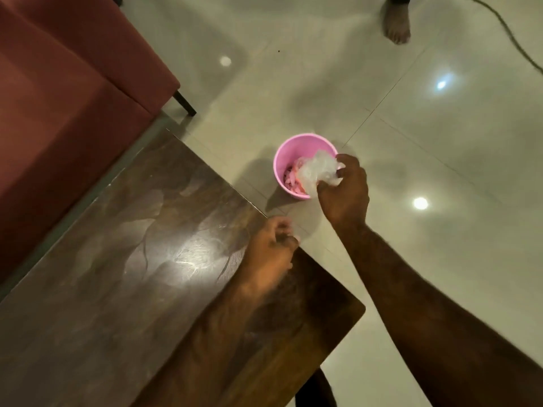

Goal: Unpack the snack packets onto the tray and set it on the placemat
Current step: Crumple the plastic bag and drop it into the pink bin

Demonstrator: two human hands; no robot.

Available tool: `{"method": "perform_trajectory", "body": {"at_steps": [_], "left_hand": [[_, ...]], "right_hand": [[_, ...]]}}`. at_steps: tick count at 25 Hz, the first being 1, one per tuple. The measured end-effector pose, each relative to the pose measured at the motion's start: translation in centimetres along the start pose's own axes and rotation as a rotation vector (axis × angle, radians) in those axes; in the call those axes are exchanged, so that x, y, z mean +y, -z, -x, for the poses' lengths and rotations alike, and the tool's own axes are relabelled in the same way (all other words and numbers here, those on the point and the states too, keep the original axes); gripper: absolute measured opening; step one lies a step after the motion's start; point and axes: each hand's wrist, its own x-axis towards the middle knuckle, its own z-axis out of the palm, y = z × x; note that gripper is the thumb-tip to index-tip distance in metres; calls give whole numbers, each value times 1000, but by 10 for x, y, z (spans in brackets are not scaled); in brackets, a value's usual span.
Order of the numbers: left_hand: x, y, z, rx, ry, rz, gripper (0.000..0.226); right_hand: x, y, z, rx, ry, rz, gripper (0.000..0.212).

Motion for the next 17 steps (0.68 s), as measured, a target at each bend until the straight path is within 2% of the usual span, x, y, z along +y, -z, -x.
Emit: {"method": "perform_trajectory", "body": {"at_steps": [3,7,14,17], "left_hand": [[-23,-8,-5,-41,-2,-8,30],[-42,-5,-15,-39,-4,-28,30],[-39,10,-13,-15,27,-13,29],[-44,23,-6,2,28,-11,26]], "right_hand": [[16,-30,-50,22,32,106,67],[30,-65,-99,-146,-23,245,82],[45,-56,-63,-229,0,237,56],[31,-47,-30,-289,93,198,46]]}}
